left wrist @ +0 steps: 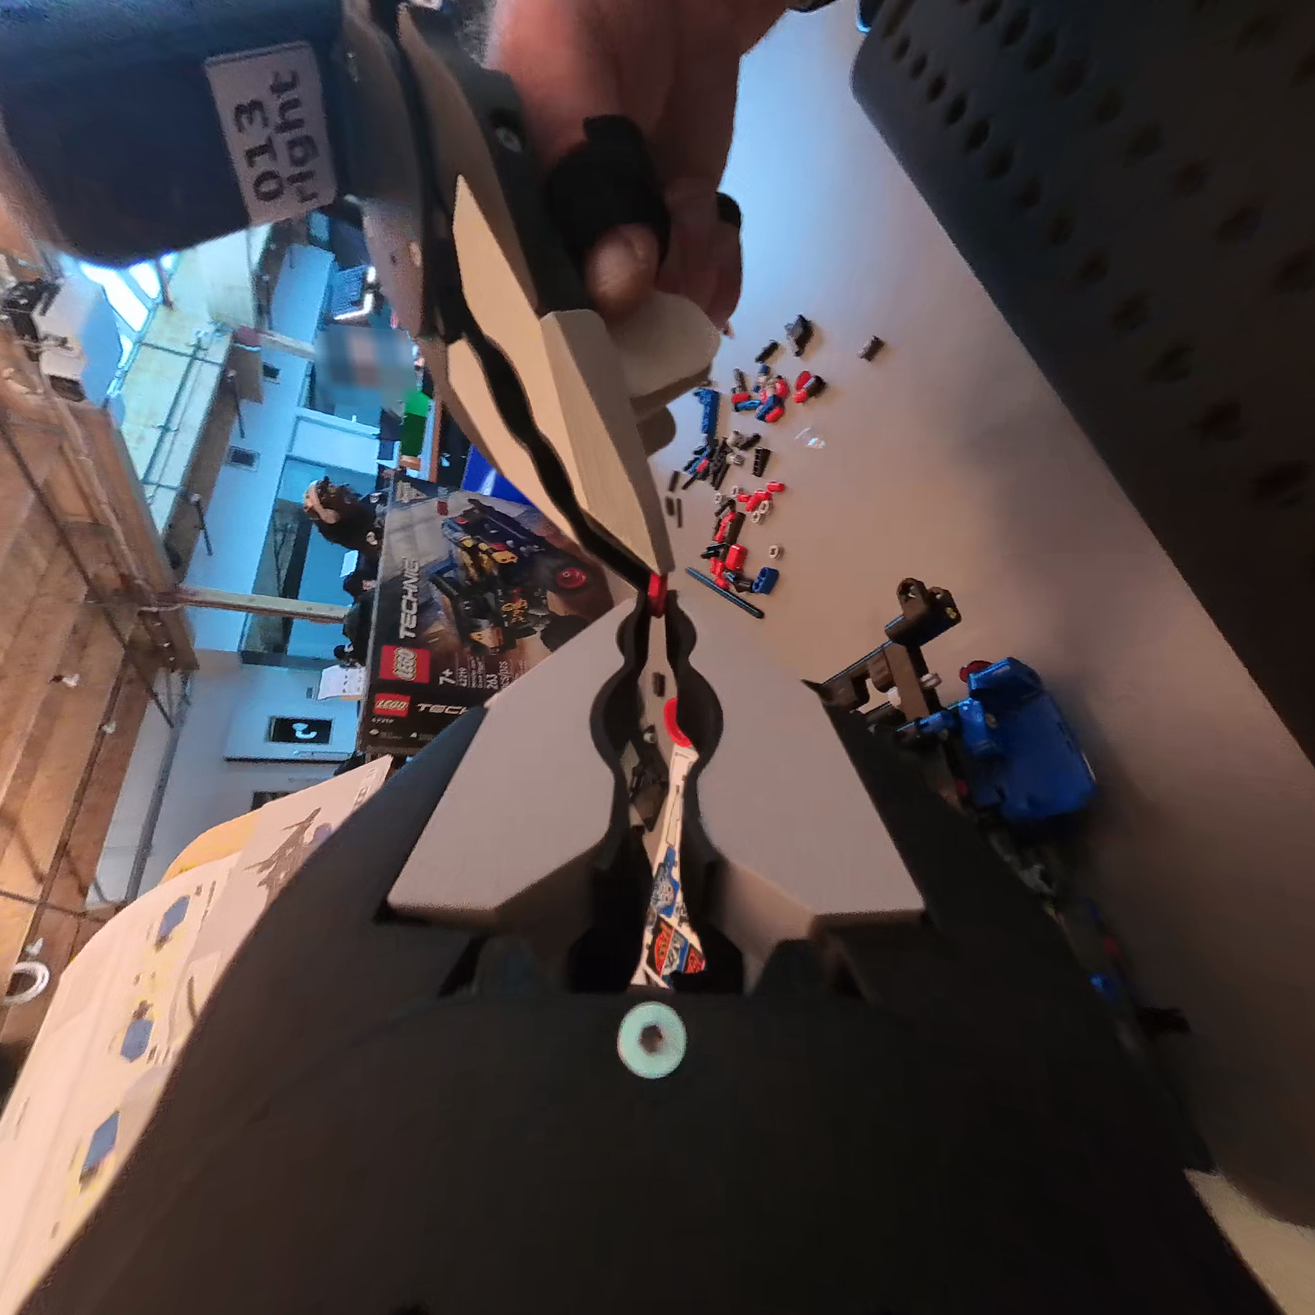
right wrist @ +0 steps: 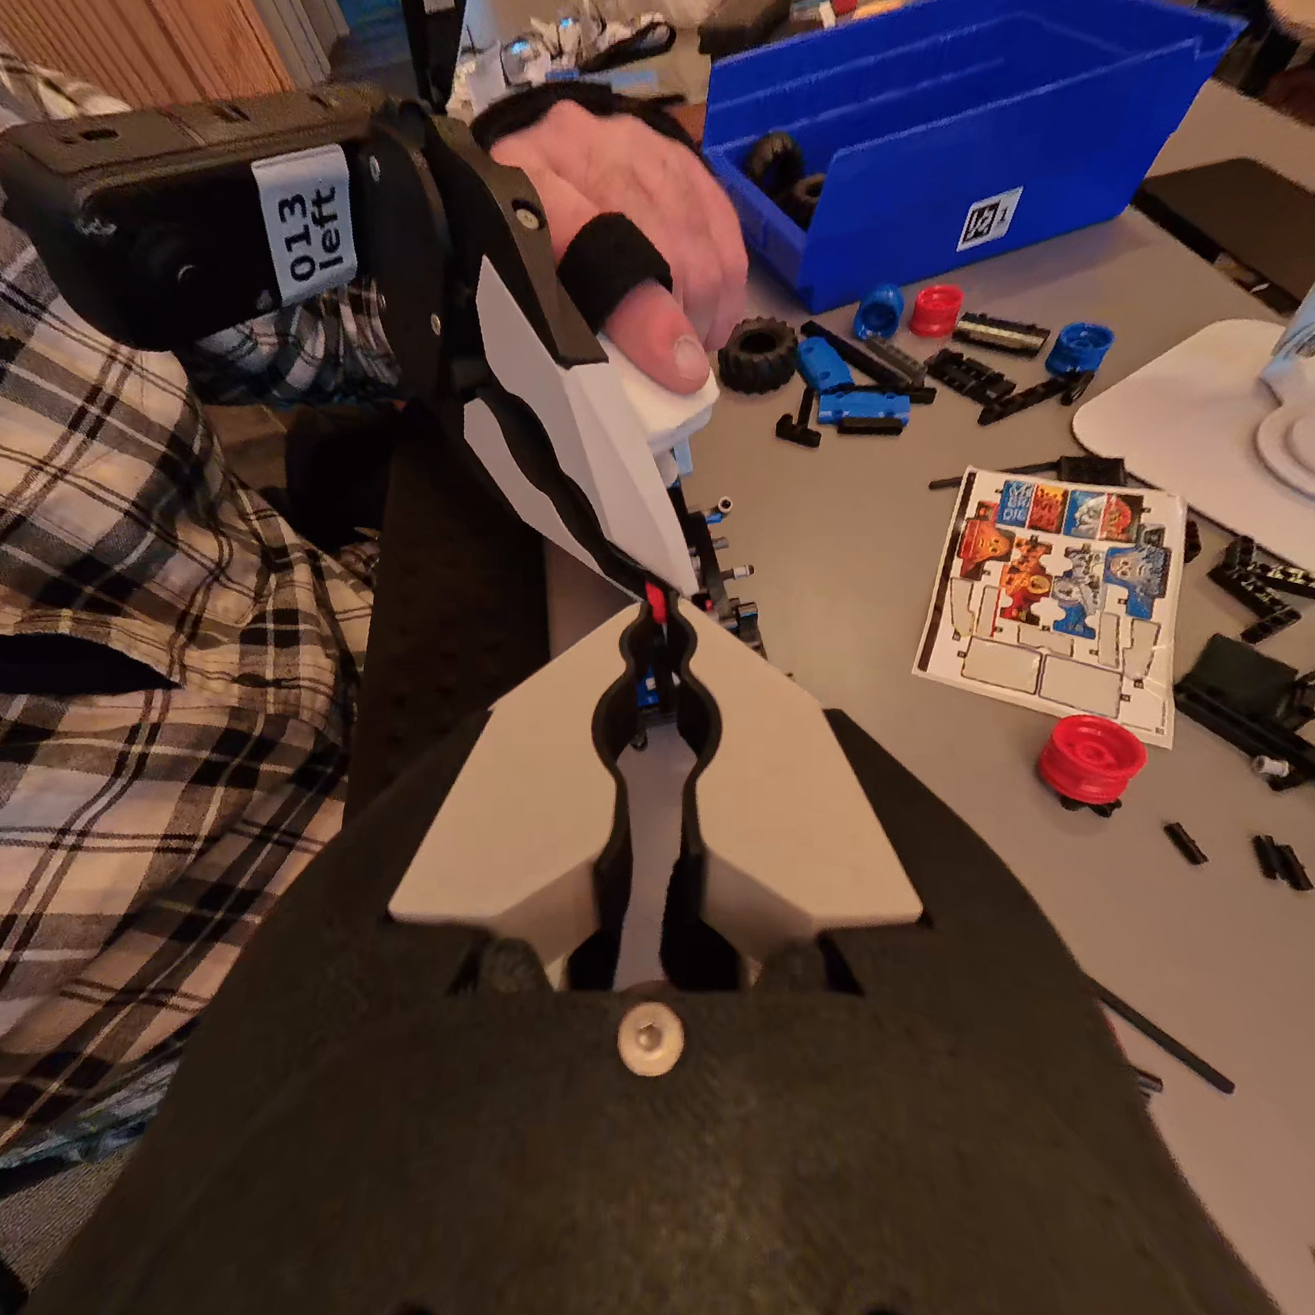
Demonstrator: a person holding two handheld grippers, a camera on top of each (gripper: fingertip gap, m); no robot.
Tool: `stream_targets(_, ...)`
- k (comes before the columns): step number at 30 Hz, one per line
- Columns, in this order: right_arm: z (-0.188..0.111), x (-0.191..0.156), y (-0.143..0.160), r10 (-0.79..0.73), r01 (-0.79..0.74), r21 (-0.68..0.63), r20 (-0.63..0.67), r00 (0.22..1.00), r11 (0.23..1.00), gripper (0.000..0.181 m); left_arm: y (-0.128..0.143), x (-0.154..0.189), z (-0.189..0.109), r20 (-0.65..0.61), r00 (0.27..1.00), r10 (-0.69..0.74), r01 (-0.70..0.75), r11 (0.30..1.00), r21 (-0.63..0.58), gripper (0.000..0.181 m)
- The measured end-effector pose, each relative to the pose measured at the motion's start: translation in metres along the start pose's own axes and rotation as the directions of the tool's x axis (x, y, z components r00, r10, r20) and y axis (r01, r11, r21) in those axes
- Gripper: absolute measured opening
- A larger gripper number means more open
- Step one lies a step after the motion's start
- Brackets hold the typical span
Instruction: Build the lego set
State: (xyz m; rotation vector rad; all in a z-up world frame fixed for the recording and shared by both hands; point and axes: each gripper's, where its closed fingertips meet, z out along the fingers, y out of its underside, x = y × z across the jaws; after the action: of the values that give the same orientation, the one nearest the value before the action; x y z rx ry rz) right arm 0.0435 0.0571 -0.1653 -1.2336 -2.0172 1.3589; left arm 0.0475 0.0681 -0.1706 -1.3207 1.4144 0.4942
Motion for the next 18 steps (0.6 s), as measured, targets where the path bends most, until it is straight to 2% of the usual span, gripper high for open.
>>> stream_targets(9, 0.000, 0.000, -0.030, -0.187, 0.203, 0.126, -0.132, 0.974, 0.971, 0.004, -0.001, -0.022, -0.017, 0.083, 0.951, -0.297, 0.289, 0.952, 0.099, 0.002)
stream_targets(15, 0.001, 0.001, -0.038, -0.301, 0.334, 0.106, -0.244, 0.922, 0.937, 0.007, -0.005, -0.034, -0.024, 0.002, 0.837, -0.547, 0.533, 0.816, 0.222, 0.002)
stream_targets(18, -0.001, 0.000, -0.041, -0.326, 0.367, 0.114, -0.271, 0.906, 0.923, 0.009, -0.006, -0.037, -0.026, -0.022, 0.800, -0.600, 0.585, 0.770, 0.252, 0.002)
